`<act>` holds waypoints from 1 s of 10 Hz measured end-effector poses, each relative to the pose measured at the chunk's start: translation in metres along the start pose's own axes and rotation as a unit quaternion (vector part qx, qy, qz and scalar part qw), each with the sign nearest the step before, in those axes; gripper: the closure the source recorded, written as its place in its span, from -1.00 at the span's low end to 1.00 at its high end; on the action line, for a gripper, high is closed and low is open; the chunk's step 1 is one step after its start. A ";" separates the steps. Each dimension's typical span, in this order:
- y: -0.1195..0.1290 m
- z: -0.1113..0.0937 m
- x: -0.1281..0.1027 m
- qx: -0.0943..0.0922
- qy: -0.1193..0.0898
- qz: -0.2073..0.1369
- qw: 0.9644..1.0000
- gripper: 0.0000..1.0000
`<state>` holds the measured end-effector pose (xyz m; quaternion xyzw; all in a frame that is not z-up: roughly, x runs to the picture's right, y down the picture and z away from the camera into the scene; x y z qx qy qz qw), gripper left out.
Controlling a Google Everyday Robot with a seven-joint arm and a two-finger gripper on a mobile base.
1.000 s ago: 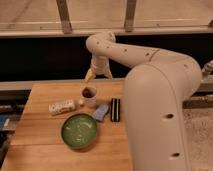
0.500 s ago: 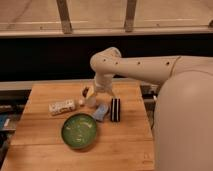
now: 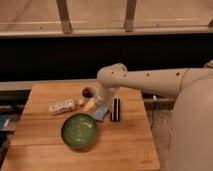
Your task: Drag the ceramic bowl in a circle
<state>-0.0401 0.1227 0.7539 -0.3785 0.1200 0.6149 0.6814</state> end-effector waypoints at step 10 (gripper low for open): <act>-0.001 0.042 0.020 0.089 0.062 0.010 0.994 -0.60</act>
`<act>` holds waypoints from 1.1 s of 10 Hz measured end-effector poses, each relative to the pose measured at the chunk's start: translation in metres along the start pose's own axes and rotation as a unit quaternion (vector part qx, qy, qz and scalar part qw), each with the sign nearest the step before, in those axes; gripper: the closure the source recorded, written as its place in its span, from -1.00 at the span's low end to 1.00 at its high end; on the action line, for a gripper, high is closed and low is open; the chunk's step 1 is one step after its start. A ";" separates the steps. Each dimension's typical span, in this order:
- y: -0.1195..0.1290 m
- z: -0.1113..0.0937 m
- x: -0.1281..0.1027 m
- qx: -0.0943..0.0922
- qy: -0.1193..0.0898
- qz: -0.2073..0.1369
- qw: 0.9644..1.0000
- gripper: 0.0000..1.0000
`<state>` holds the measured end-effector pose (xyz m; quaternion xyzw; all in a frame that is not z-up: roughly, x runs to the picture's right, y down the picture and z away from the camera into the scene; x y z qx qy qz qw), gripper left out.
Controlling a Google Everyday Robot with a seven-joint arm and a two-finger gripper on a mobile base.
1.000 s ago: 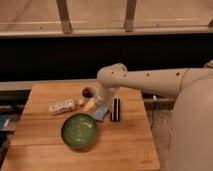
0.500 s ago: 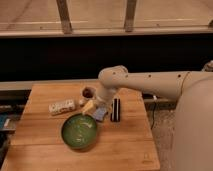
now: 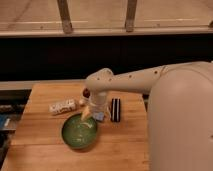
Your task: Drag the ceramic bowl in a circle
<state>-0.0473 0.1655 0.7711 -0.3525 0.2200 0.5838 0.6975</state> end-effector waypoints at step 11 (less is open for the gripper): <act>0.019 0.068 0.026 -0.070 0.083 -0.011 0.994 -0.31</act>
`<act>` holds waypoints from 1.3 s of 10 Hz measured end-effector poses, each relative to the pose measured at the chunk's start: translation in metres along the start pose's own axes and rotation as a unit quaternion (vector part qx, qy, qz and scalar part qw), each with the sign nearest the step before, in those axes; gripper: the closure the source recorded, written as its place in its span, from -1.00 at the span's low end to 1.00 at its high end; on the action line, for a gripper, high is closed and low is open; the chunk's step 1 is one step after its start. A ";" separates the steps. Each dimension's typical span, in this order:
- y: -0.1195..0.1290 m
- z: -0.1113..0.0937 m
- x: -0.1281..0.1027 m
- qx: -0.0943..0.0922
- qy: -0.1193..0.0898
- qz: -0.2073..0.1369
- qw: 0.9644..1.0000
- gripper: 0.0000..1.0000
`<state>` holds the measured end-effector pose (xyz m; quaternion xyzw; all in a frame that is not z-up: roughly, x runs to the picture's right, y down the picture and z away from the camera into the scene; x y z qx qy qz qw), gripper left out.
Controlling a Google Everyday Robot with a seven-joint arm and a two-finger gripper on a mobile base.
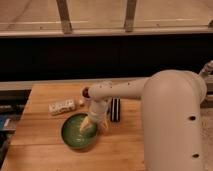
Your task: Drag the ceramic bowl in a circle
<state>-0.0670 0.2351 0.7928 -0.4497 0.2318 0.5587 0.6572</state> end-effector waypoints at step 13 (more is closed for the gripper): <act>-0.064 -0.016 0.028 0.057 0.011 0.063 0.996 1.00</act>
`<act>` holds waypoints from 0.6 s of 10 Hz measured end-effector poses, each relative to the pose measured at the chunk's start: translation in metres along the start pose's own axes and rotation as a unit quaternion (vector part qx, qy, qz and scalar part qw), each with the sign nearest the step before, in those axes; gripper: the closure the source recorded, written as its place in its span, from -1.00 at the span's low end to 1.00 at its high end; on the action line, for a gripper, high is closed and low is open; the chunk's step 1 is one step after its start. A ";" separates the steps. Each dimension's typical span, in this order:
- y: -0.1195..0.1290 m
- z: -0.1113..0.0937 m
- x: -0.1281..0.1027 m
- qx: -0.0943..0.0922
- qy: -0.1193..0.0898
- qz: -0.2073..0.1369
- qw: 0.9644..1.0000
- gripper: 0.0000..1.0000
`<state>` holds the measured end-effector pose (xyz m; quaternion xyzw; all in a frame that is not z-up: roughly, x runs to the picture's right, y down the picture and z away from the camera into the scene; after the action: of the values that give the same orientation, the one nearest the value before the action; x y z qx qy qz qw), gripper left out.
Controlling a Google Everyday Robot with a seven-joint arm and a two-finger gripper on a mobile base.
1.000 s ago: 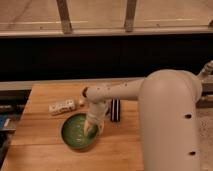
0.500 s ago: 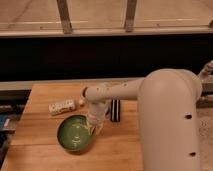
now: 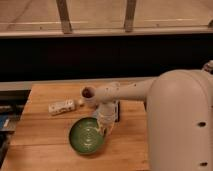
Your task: Drag the ceramic bowl in a circle
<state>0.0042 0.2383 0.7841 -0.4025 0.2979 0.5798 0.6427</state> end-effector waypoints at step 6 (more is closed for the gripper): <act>0.005 -0.022 -0.044 0.031 0.002 0.001 1.000 1.00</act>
<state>-0.0056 0.1973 0.8101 -0.3829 0.3174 0.5698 0.6542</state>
